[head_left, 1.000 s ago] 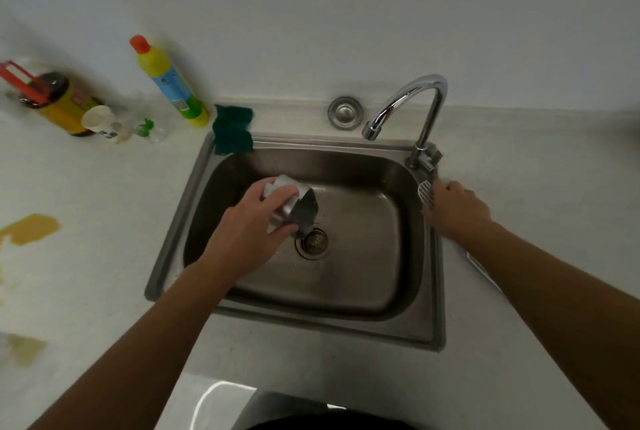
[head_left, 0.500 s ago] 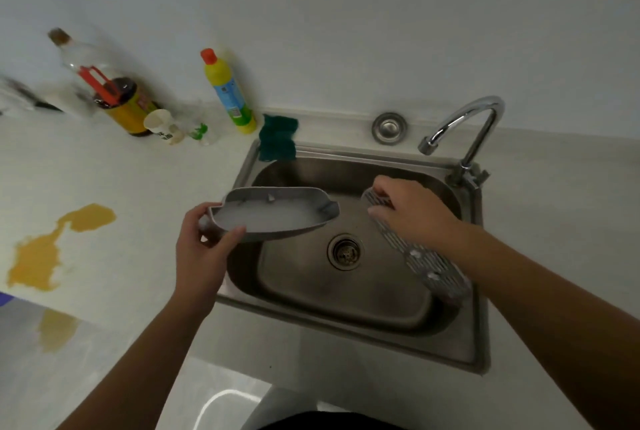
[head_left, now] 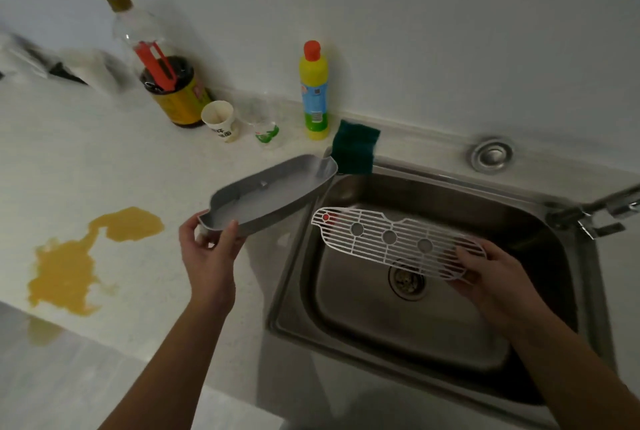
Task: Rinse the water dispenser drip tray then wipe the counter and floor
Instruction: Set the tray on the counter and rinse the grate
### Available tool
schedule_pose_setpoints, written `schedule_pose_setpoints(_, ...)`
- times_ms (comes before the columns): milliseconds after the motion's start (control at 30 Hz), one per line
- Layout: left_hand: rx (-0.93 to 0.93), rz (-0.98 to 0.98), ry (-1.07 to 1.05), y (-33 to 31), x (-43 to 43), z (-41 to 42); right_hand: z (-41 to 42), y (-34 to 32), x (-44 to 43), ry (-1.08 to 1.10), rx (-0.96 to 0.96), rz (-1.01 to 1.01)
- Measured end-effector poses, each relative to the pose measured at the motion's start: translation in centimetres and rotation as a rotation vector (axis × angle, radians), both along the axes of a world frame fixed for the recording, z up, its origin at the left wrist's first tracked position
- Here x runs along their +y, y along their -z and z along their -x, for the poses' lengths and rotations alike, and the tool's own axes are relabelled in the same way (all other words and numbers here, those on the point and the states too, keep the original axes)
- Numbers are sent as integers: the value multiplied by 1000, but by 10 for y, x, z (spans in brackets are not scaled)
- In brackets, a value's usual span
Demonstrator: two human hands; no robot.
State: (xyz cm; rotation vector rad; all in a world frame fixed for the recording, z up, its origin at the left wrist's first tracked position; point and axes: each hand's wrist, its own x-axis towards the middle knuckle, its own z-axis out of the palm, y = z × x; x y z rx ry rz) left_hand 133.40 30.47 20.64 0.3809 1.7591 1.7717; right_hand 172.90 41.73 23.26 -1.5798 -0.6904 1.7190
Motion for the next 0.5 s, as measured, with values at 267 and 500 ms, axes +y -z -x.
schedule_pose_setpoints(267, 667, 579, 204, 32, -3, 49, 32, 17, 2, -28, 28, 89)
schedule_pose_setpoints(500, 904, 664, 228, 10, 1, 33, 25, 23, 6, -43, 52, 133)
